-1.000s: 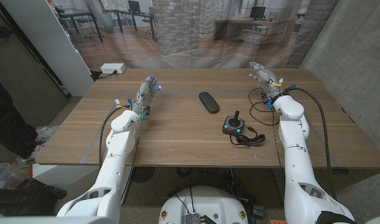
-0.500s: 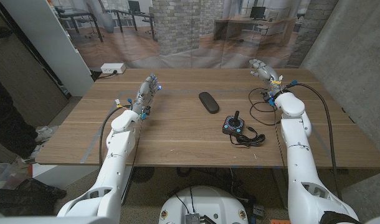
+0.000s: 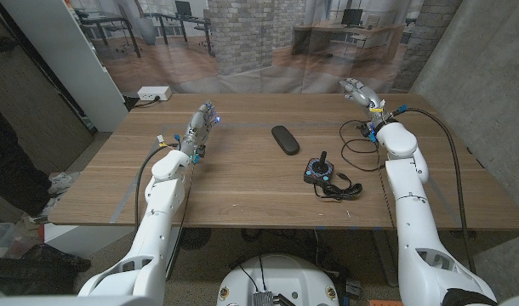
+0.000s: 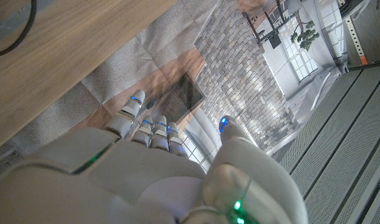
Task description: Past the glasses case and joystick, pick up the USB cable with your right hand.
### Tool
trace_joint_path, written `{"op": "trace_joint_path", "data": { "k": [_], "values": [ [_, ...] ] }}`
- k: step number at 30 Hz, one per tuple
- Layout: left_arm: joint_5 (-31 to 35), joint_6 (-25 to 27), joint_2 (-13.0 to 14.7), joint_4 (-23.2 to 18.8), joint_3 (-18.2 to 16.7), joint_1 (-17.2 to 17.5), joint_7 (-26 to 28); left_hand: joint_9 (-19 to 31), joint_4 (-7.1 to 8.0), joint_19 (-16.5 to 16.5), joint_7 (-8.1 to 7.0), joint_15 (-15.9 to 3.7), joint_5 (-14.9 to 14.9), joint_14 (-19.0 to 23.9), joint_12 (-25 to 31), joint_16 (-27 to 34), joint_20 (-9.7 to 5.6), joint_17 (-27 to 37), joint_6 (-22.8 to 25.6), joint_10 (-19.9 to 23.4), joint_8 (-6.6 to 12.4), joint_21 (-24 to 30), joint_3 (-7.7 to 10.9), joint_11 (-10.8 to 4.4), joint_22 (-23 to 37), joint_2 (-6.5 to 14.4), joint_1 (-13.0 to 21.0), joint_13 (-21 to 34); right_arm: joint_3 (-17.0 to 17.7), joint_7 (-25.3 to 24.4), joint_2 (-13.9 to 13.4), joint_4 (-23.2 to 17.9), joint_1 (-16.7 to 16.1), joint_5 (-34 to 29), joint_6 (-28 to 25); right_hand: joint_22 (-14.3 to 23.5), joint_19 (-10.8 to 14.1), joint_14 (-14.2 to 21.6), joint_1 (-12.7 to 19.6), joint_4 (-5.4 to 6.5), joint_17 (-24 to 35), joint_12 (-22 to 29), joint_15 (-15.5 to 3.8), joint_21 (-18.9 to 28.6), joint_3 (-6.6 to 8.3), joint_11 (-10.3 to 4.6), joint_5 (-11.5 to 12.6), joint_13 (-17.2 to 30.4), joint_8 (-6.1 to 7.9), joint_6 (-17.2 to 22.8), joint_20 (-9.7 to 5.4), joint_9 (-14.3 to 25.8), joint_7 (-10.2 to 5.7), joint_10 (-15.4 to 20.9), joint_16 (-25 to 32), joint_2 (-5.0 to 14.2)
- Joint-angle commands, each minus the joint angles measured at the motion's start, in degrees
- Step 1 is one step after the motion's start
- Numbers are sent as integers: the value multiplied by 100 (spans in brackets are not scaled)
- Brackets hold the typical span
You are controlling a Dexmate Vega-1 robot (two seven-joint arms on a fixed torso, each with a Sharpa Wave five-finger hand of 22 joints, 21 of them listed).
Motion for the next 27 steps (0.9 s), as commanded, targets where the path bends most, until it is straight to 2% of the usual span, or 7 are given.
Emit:
{"op": "trace_joint_path", "data": {
  "k": [1, 27],
  "values": [
    [16, 11, 5, 11, 6, -12, 8, 16, -9, -1, 4, 20, 18, -23, 31, 36, 26, 25, 22, -6, 30, -13, 51, 22, 6, 192, 7, 26, -134, -214, -173, -80, 31, -379, -70, 25, 54, 59, 73, -41, 12, 49, 26, 50, 0, 3, 28, 21, 49, 54, 2, 21, 25, 51, 60, -17],
    [37, -54, 31, 259, 16, -190, -8, 16, -13, 6, 10, 20, 15, -21, 30, 34, 26, 25, 29, -1, 26, -34, 62, 20, 7, 188, 2, 27, -475, -579, -546, -150, 122, -1206, -329, 24, 64, 61, 117, -91, 11, 46, 4, 43, -8, -20, 33, 21, 40, 50, -19, 22, -2, 64, 52, 34]
  ]
}}
